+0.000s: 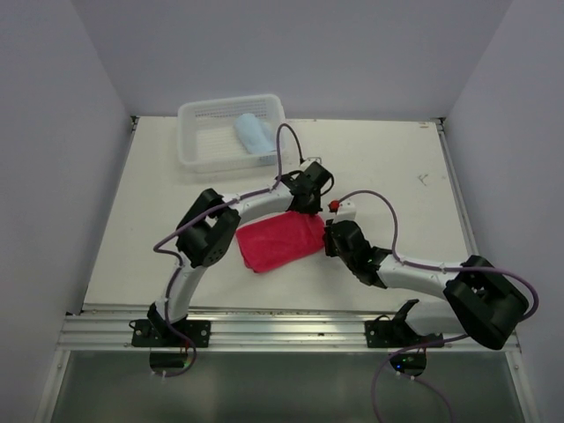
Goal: Roll the towels
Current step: Roll the towel
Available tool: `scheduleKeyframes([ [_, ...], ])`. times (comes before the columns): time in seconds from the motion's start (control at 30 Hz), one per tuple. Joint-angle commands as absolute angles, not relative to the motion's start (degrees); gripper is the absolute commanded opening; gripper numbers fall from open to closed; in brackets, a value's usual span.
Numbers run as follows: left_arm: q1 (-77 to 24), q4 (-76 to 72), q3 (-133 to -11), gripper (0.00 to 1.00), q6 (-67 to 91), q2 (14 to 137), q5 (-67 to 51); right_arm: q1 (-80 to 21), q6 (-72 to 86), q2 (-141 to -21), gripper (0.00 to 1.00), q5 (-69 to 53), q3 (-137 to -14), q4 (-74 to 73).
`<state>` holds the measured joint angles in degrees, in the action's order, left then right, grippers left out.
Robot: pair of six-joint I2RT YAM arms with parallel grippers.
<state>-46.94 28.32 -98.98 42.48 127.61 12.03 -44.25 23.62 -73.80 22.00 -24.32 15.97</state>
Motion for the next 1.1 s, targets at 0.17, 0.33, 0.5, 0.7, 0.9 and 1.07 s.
scheduleKeyframes([
  [0.17,-45.0,9.43,-83.07,0.0,46.41,115.15,11.51,-48.77,19.25,-74.27,0.0,28.65,-24.87,12.49],
  [0.33,-43.68,0.97,-74.02,0.0,49.13,109.87,9.49,-51.41,16.79,-75.76,0.0,32.94,-27.07,10.46],
  [0.5,-42.54,-8.17,-67.51,0.0,50.45,106.79,7.48,-55.19,14.24,-77.69,0.0,37.17,-29.09,8.0],
  [0.7,-41.75,-13.27,-64.16,0.0,50.62,105.82,5.45,-59.94,11.96,-80.5,0.0,43.85,-30.85,7.21],
  [0.9,-41.57,-18.19,-60.48,0.0,50.54,103.72,4.92,-64.77,9.58,-84.98,0.0,52.71,-32.96,6.59],
  [1.07,-40.87,-24.25,-56.09,0.0,50.01,100.82,2.82,-68.81,7.04,-88.85,0.0,56.86,-35.32,6.77],
])
